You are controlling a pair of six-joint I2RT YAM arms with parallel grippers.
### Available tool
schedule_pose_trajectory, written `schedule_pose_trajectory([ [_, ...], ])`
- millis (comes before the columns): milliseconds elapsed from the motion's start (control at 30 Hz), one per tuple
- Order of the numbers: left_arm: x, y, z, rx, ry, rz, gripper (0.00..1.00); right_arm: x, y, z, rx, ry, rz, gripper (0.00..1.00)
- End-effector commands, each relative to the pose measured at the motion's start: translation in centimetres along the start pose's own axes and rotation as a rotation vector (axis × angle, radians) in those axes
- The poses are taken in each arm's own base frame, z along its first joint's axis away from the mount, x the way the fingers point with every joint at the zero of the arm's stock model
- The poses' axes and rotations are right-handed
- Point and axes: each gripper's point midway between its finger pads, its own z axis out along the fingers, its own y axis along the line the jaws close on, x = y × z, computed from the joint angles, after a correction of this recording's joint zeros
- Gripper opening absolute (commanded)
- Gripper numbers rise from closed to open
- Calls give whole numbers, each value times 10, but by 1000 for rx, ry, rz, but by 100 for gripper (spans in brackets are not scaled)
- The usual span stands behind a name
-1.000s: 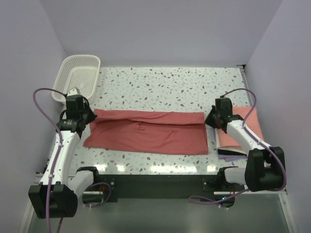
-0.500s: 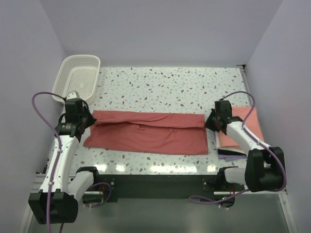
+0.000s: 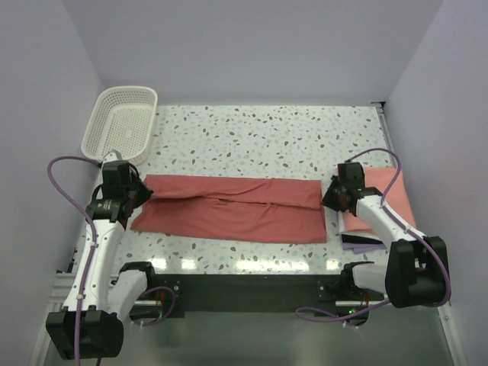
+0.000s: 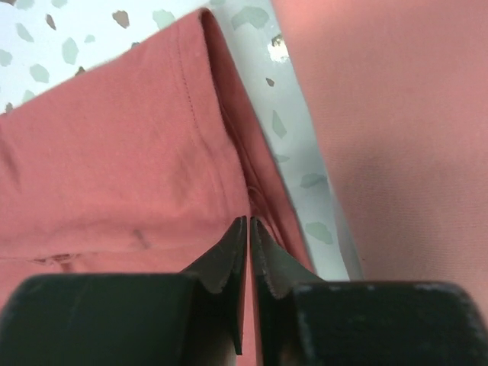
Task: Fold and stack the t-shirts
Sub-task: Fold the tshirt
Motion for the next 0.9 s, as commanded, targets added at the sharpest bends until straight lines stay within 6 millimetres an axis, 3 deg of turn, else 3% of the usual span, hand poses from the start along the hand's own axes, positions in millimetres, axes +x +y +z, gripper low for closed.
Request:
schedule_pose_trajectory([
  [0,10,-3,-1,28,25,-78,0,1,-2,0,-4,-4,-2,11],
  [200,22,-4,4,56,49,-106,0,-14,11,-9,-48,-34,-21,39],
  [400,33,-13,12,114,97,-92,0,-22,40,-18,-159,-39,-53,43],
  [767,88,15,31,22,205,-264,0,-6,90,-9,-201,-15,-160,43],
  [867,94,18,34,18,208,-287,13,-2,96,-3,-201,0,-175,43],
])
